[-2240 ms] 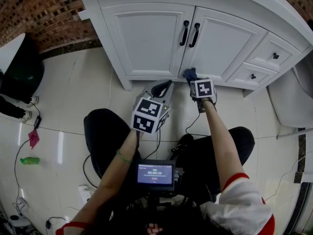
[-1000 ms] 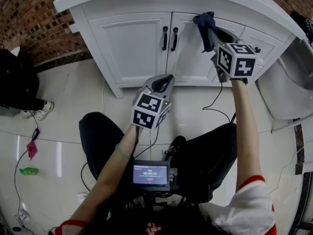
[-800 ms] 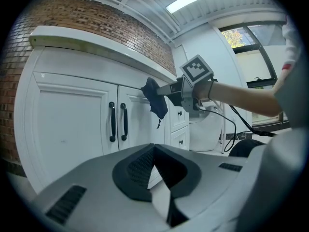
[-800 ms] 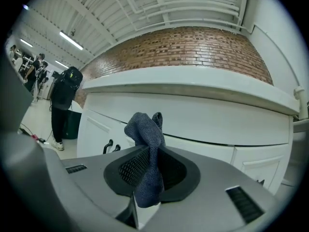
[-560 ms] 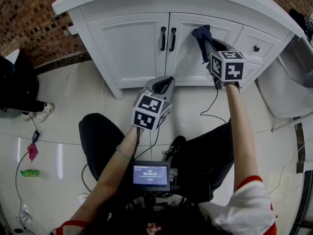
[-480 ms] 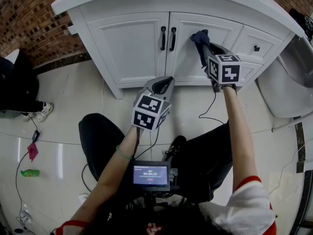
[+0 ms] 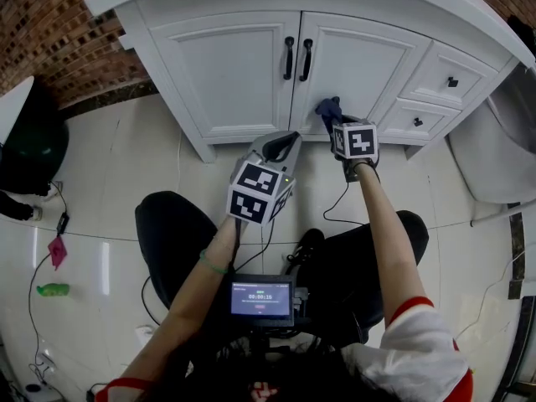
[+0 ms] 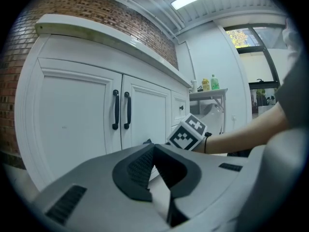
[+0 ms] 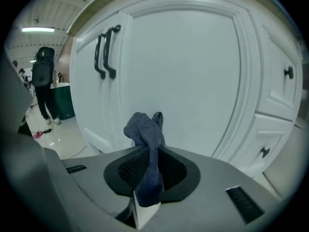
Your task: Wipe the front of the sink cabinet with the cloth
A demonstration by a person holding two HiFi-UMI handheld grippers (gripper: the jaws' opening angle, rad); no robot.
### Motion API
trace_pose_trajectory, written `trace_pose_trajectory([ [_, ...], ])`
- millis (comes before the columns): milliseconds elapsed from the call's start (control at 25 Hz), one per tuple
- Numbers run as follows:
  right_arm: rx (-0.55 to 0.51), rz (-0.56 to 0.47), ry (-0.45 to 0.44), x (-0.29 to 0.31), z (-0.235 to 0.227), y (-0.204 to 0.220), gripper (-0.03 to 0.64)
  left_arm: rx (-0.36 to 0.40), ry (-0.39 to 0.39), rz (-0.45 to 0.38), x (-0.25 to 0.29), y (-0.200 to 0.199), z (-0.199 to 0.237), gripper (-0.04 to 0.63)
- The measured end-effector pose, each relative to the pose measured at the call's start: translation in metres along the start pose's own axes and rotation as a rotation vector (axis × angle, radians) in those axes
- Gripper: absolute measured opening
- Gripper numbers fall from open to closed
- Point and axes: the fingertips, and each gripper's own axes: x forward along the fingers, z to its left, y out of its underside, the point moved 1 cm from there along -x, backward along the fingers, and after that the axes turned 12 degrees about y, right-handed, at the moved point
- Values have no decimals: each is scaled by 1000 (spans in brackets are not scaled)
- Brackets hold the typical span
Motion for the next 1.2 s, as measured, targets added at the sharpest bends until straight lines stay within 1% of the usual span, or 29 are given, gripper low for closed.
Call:
trace_pose_trajectory([
  [160,44,128,-1,32,12,45,63,-13,-9,10,-1,10,8,20],
  [400,46,225,3,55,24,81,63,-33,-18,27,-4,22,20,20],
  [520,62,236,-18,54,26,85,63,-36,-23,31,-4,26,23,20],
  [600,95,221,-47,47,26,78,63,-37,-24,30,-5,26,24,20],
  [680,114,171,-65,34,19,58,63,-36,-24,28,-5,25,24,20],
  [760,122,92,-73,17,7,30,63,-37,-25,23,-5,23,23,20],
  [920,131,-92,-79,-29,-22,-40,63,-34,-15,16,-2,20,13,20],
  [1040,109,-245,-63,-74,-44,-98,63,-24,1,15,2,17,2,20],
  [1200,79,-430,-51,-135,-63,-169,63,-14,12,15,4,12,-9,20],
])
